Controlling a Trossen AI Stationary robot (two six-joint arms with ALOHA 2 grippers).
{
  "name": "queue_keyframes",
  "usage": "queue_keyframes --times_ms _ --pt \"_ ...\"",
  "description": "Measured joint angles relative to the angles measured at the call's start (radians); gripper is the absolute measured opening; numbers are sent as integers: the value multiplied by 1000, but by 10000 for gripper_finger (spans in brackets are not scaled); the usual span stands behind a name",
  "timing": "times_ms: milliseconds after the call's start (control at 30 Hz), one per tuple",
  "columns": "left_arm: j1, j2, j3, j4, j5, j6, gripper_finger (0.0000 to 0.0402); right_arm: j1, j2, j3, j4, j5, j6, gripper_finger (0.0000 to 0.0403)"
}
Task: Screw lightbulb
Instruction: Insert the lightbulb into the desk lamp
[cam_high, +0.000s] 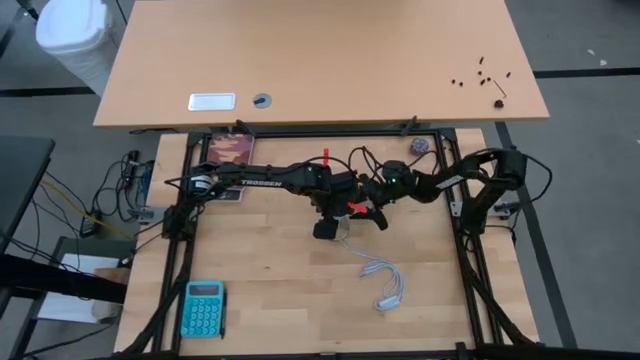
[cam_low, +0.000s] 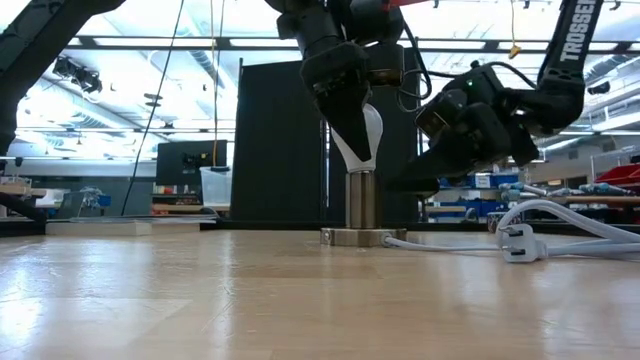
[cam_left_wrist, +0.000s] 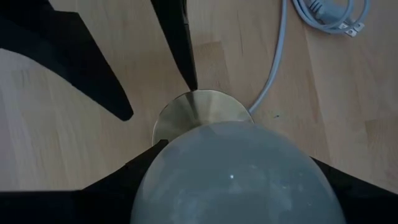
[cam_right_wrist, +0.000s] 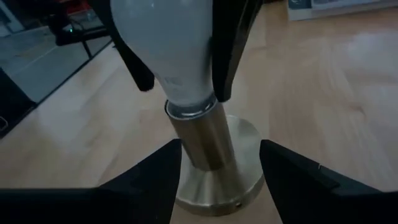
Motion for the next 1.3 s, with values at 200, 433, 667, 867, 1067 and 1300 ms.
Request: queue_keyframes --times_ms 200,433,667,867,1067,1300 --pt "0 0 0 29 0 1 260 -1 86 0 21 -28 -27 227" --pt "0 0 0 23 -1 0 260 12 158 3 212 -50 28 227" --pt "0 0 1 18 -1 -1 260 54 245 69 208 -51 11 227" --pt "0 -1 2 14 -5 -2 260 56 263 118 215 -97 6 231" --pt "0 -1 2 15 -4 -2 260 66 262 127 214 -91 -59 243" --pt "-1 -3 4 21 0 -8 260 111 262 127 201 -7 -114 227"
